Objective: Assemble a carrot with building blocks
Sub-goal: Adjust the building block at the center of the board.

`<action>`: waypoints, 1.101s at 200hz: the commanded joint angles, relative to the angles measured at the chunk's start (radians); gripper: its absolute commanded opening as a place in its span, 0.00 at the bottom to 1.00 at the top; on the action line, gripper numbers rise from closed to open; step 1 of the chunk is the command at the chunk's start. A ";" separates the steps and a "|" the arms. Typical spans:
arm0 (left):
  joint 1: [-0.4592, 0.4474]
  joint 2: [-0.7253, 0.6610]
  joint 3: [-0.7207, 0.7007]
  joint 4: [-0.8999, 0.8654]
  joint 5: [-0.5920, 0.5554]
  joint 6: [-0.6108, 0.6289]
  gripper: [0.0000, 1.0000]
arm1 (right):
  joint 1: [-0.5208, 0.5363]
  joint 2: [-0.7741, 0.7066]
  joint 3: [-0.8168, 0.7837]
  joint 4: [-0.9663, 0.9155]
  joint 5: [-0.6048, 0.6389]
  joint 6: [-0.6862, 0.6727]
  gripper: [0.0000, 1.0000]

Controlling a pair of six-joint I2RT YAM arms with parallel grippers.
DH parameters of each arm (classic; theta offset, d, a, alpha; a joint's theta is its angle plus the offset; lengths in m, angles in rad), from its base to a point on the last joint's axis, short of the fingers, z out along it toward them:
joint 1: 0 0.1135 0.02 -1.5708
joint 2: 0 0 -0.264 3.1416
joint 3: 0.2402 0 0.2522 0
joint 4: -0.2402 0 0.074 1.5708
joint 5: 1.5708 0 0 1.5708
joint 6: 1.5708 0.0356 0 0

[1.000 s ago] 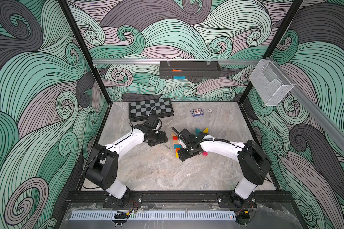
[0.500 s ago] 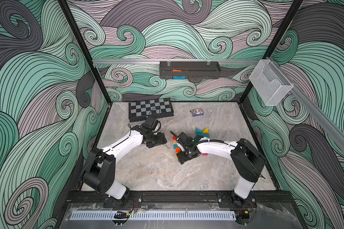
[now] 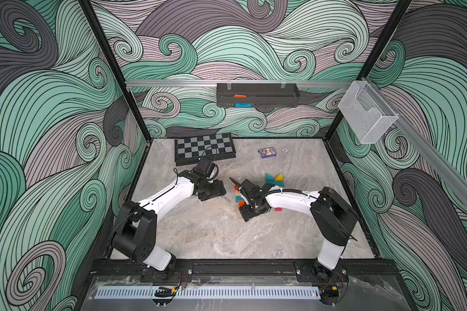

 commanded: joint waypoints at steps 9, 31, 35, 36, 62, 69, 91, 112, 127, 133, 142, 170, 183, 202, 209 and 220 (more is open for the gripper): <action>0.008 -0.027 0.004 -0.026 -0.012 0.003 0.73 | 0.004 0.013 0.030 0.005 0.020 0.018 0.78; 0.009 -0.028 0.003 -0.026 -0.012 0.002 0.73 | 0.004 0.014 0.030 0.006 0.020 0.017 0.78; 0.009 -0.028 0.003 -0.026 -0.012 0.002 0.73 | 0.004 0.014 0.030 0.007 0.021 0.017 0.78; 0.009 -0.028 0.003 -0.026 -0.012 0.002 0.73 | 0.004 0.015 0.030 0.006 0.021 0.018 0.78; 0.009 -0.029 0.001 -0.023 -0.012 0.000 0.73 | 0.004 0.017 0.031 0.006 0.026 0.018 0.78; 0.009 -0.029 0.001 -0.022 -0.011 0.000 0.73 | 0.004 0.017 0.030 0.006 0.029 0.018 0.78; 0.009 -0.029 0.001 -0.022 -0.011 -0.001 0.73 | 0.004 0.020 0.030 0.007 0.033 0.020 0.78; 0.009 -0.029 0.001 -0.021 -0.009 -0.003 0.73 | 0.004 0.022 0.029 0.012 0.035 0.019 0.78; 0.009 -0.029 0.000 -0.018 -0.009 -0.004 0.73 | 0.004 0.023 0.030 0.014 0.042 0.018 0.78; 0.009 -0.029 0.000 -0.016 -0.008 -0.005 0.73 | 0.004 0.024 0.030 0.014 0.041 0.018 0.78; 0.008 -0.028 0.000 -0.017 -0.008 -0.005 0.73 | 0.004 0.026 0.032 0.014 0.040 0.017 0.78; 0.009 -0.029 0.001 -0.016 -0.008 -0.005 0.73 | 0.004 0.029 0.034 0.016 0.045 0.015 0.78; 0.009 -0.028 0.002 -0.016 -0.008 -0.004 0.73 | 0.003 0.033 0.036 0.016 0.044 0.014 0.78; 0.009 -0.027 0.003 -0.016 -0.008 -0.005 0.73 | 0.003 0.034 0.038 0.016 0.046 0.015 0.78; 0.009 -0.026 0.003 -0.017 -0.008 -0.003 0.73 | 0.003 0.036 0.038 0.015 0.049 0.015 0.78; 0.009 -0.026 0.003 -0.016 -0.008 -0.003 0.73 | 0.003 0.039 0.041 0.016 0.048 0.013 0.78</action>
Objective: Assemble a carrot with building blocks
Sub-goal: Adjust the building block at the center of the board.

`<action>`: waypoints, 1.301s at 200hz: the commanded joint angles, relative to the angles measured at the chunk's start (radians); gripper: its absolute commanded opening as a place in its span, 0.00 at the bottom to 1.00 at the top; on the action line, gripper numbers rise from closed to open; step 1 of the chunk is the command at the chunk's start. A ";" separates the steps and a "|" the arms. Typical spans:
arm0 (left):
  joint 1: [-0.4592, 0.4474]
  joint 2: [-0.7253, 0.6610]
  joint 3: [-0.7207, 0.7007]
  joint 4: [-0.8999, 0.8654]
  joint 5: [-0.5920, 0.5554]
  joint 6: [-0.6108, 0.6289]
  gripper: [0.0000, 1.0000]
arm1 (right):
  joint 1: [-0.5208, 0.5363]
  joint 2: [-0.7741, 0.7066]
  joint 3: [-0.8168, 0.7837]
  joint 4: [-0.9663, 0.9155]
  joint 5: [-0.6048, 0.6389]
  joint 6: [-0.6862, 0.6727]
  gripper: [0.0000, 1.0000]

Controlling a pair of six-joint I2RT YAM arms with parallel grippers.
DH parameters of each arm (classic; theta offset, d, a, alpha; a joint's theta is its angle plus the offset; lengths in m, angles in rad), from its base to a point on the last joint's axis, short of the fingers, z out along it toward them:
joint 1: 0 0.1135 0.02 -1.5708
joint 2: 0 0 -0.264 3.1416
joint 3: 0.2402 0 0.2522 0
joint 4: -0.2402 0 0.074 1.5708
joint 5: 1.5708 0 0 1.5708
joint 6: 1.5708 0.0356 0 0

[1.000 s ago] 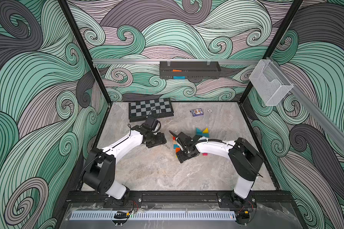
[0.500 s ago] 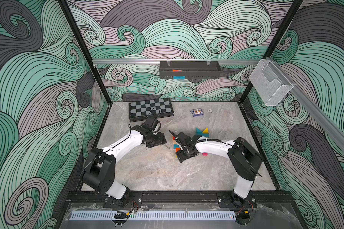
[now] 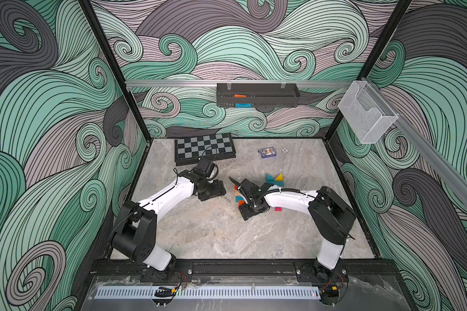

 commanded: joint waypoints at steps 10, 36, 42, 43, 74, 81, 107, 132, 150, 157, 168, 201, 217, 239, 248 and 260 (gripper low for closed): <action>0.004 -0.023 0.004 -0.014 -0.008 -0.002 0.73 | 0.003 0.022 0.026 0.008 0.018 0.012 0.78; 0.004 -0.022 0.004 -0.015 -0.007 0.000 0.73 | 0.003 0.026 0.027 0.007 0.025 0.011 0.78; 0.004 -0.022 0.004 -0.015 -0.008 0.000 0.73 | 0.003 0.027 0.029 0.007 0.027 0.012 0.78; 0.004 -0.022 0.004 -0.014 -0.008 0.000 0.73 | 0.002 0.027 0.029 0.007 0.026 0.012 0.78; 0.004 -0.022 0.006 -0.013 -0.006 0.002 0.73 | 0.003 0.031 0.033 0.007 0.031 0.010 0.78; 0.005 -0.022 0.006 -0.013 -0.007 0.002 0.73 | 0.003 0.030 0.034 0.007 0.033 0.010 0.78; 0.004 -0.022 0.006 -0.013 -0.006 0.003 0.73 | 0.003 0.032 0.036 0.006 0.028 0.007 0.78; 0.005 -0.020 0.006 -0.010 -0.005 0.003 0.74 | 0.002 0.032 0.037 0.005 0.032 0.005 0.78; 0.005 -0.017 0.006 -0.008 -0.004 0.002 0.73 | 0.003 0.034 0.038 0.003 0.029 0.002 0.79; 0.005 -0.018 0.007 -0.007 -0.002 0.002 0.74 | 0.002 0.034 0.037 0.004 0.027 0.000 0.79; 0.005 -0.020 0.007 -0.007 -0.001 0.002 0.73 | 0.002 0.032 0.037 0.002 0.025 0.000 0.79; 0.005 -0.020 0.007 -0.007 0.000 0.003 0.74 | 0.003 0.024 0.036 -0.002 0.010 -0.004 0.81; 0.004 -0.024 0.006 -0.007 -0.003 0.003 0.75 | 0.003 0.014 0.039 -0.013 0.002 -0.007 0.83; 0.005 -0.029 0.007 -0.008 -0.008 0.006 0.77 | 0.003 -0.008 0.052 -0.039 -0.007 -0.012 0.92; 0.004 -0.031 0.010 -0.012 -0.011 0.009 0.77 | 0.003 -0.022 0.056 -0.049 -0.013 -0.015 0.94; 0.007 -0.035 0.017 -0.019 -0.014 0.015 0.78 | 0.003 -0.043 0.061 -0.063 -0.017 -0.016 0.98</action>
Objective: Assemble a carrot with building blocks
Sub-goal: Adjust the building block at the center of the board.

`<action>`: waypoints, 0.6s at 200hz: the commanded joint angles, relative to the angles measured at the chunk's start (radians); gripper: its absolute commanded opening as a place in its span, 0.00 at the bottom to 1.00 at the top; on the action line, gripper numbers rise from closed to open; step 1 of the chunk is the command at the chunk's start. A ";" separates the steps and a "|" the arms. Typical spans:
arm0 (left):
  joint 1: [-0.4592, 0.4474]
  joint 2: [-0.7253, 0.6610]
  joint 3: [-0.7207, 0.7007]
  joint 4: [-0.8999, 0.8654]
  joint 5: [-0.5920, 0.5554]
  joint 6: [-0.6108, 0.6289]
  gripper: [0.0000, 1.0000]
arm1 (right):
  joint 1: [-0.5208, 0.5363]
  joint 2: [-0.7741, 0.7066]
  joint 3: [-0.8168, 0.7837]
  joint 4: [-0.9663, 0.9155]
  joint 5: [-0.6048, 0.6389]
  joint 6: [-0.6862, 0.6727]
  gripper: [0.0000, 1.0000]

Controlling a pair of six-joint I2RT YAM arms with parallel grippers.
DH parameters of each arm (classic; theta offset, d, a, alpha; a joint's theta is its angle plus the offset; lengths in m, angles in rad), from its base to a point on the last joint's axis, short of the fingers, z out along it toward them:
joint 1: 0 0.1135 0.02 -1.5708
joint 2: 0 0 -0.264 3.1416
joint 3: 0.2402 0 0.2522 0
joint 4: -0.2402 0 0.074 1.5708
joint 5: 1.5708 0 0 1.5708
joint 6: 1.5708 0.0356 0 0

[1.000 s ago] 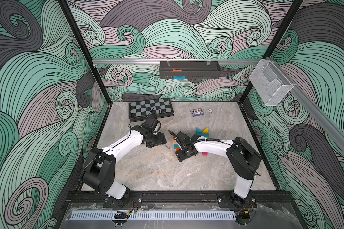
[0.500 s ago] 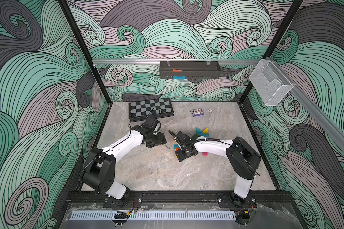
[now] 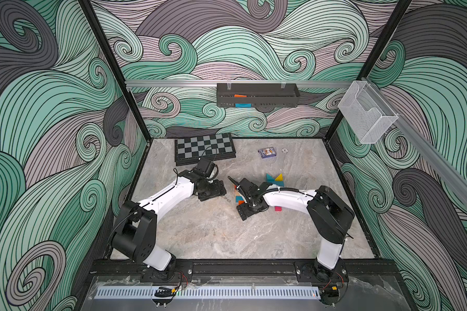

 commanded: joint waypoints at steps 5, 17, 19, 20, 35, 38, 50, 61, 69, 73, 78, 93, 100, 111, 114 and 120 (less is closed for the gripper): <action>0.007 -0.037 0.021 -0.022 -0.017 0.015 0.78 | 0.003 -0.064 0.032 -0.051 -0.026 0.000 0.99; 0.007 -0.045 0.031 -0.032 -0.028 0.023 0.79 | 0.003 -0.087 0.040 -0.075 -0.031 -0.003 0.99; 0.007 -0.046 0.032 -0.035 -0.029 0.025 0.79 | 0.002 -0.091 0.041 -0.078 -0.032 -0.005 0.99; 0.007 -0.046 0.033 -0.037 -0.030 0.026 0.79 | 0.002 -0.094 0.041 -0.079 -0.032 -0.005 0.99; 0.013 -0.054 0.058 -0.070 -0.046 0.036 0.80 | 0.002 -0.134 0.046 -0.107 -0.042 -0.012 0.99; 0.014 -0.057 0.064 -0.075 -0.049 0.039 0.80 | 0.002 -0.142 0.048 -0.116 -0.046 -0.014 0.99; 0.019 -0.080 0.080 -0.093 -0.065 0.054 0.81 | 0.002 -0.178 0.061 -0.157 -0.064 -0.025 0.99; 0.025 -0.106 0.096 -0.113 -0.095 0.065 0.84 | 0.003 -0.215 0.070 -0.196 -0.078 -0.031 0.99; 0.032 -0.137 0.109 -0.129 -0.114 0.072 0.92 | 0.003 -0.246 0.078 -0.223 -0.079 -0.035 0.99; 0.036 -0.147 0.114 -0.137 -0.121 0.078 0.94 | 0.002 -0.265 0.080 -0.232 -0.079 -0.038 0.99; 0.040 -0.158 0.122 -0.145 -0.130 0.084 0.96 | 0.001 -0.285 0.084 -0.242 -0.072 -0.040 0.99; 0.061 -0.195 0.138 -0.162 -0.164 0.105 0.98 | -0.010 -0.350 0.102 -0.270 -0.040 -0.049 0.99; 0.069 -0.214 0.137 -0.158 -0.182 0.113 0.99 | -0.026 -0.376 0.116 -0.280 -0.023 -0.049 0.99; 0.080 -0.246 0.122 -0.134 -0.214 0.126 0.99 | -0.059 -0.413 0.130 -0.282 0.003 -0.044 0.99; 0.085 -0.254 0.116 -0.126 -0.222 0.131 0.99 | -0.069 -0.421 0.133 -0.281 0.014 -0.041 0.99; 0.094 -0.268 0.112 -0.122 -0.236 0.140 0.99 | -0.093 -0.438 0.136 -0.273 0.042 -0.038 0.99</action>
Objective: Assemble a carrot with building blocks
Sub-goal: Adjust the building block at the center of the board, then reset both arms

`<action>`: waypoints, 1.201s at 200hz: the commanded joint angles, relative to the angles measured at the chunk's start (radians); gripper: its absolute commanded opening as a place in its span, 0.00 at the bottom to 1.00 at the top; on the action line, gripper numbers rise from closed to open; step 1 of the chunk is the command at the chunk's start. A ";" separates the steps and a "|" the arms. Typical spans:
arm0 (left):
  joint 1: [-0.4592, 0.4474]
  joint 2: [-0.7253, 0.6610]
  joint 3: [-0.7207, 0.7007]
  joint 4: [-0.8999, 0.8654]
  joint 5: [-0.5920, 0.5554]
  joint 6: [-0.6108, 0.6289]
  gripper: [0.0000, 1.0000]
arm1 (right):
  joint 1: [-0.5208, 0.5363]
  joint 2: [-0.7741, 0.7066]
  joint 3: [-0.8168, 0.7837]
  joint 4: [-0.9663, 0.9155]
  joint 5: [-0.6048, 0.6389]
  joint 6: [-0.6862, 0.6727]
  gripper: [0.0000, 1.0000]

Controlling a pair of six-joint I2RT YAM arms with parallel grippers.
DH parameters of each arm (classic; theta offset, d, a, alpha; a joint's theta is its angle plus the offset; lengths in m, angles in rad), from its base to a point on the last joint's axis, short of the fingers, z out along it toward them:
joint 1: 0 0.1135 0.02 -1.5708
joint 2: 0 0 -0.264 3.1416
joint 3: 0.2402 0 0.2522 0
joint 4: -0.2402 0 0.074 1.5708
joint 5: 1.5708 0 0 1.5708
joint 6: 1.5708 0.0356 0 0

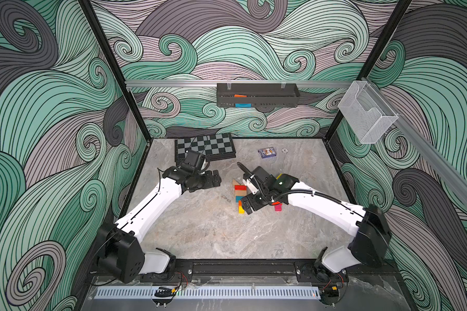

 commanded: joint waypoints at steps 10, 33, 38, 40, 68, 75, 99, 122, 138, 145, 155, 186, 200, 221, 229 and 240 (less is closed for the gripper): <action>0.049 -0.076 0.002 -0.009 -0.121 0.065 0.99 | -0.112 -0.091 0.026 -0.022 0.111 -0.010 0.99; 0.102 -0.093 -0.001 0.003 -0.146 0.082 0.99 | -0.230 -0.121 -0.013 0.065 0.130 -0.046 0.99; 0.113 -0.092 0.000 0.006 -0.150 0.085 0.99 | -0.252 -0.129 -0.028 0.090 0.140 -0.061 0.99; 0.117 -0.093 0.000 0.008 -0.151 0.087 0.99 | -0.259 -0.133 -0.034 0.102 0.146 -0.067 0.99; 0.166 -0.097 -0.007 0.039 -0.161 0.095 0.99 | -0.345 -0.163 -0.116 0.243 0.216 -0.169 0.99; 0.180 -0.102 -0.014 0.054 -0.149 0.099 0.99 | -0.385 -0.166 -0.125 0.254 0.207 -0.163 0.99; 0.226 -0.114 -0.028 0.064 -0.152 0.116 0.99 | -0.529 -0.210 -0.204 0.341 0.186 -0.129 0.99; 0.249 -0.125 -0.044 0.076 -0.178 0.147 0.99 | -0.627 -0.258 -0.304 0.459 0.183 -0.151 0.99; 0.263 -0.132 -0.067 0.097 -0.207 0.157 0.99 | -0.687 -0.276 -0.385 0.573 0.177 -0.145 0.99; 0.269 -0.137 -0.084 0.114 -0.218 0.160 0.99 | -0.709 -0.276 -0.429 0.637 0.175 -0.146 0.99; 0.275 -0.141 -0.109 0.145 -0.225 0.169 0.98 | -0.733 -0.266 -0.488 0.730 0.175 -0.160 0.99; 0.288 -0.123 -0.164 0.199 -0.249 0.219 0.98 | -0.789 -0.207 -0.612 0.956 0.200 -0.163 0.98; 0.295 -0.120 -0.199 0.250 -0.257 0.242 0.99 | -0.795 -0.158 -0.630 1.020 0.198 -0.185 0.99; 0.309 -0.111 -0.249 0.312 -0.262 0.265 0.99 | -0.805 -0.097 -0.681 1.160 0.196 -0.181 0.99; 0.317 -0.109 -0.269 0.339 -0.262 0.265 0.99 | -0.806 -0.073 -0.698 1.218 0.196 -0.184 0.99; 0.328 -0.107 -0.296 0.379 -0.248 0.275 0.99 | -0.806 -0.049 -0.708 1.260 0.196 -0.189 0.99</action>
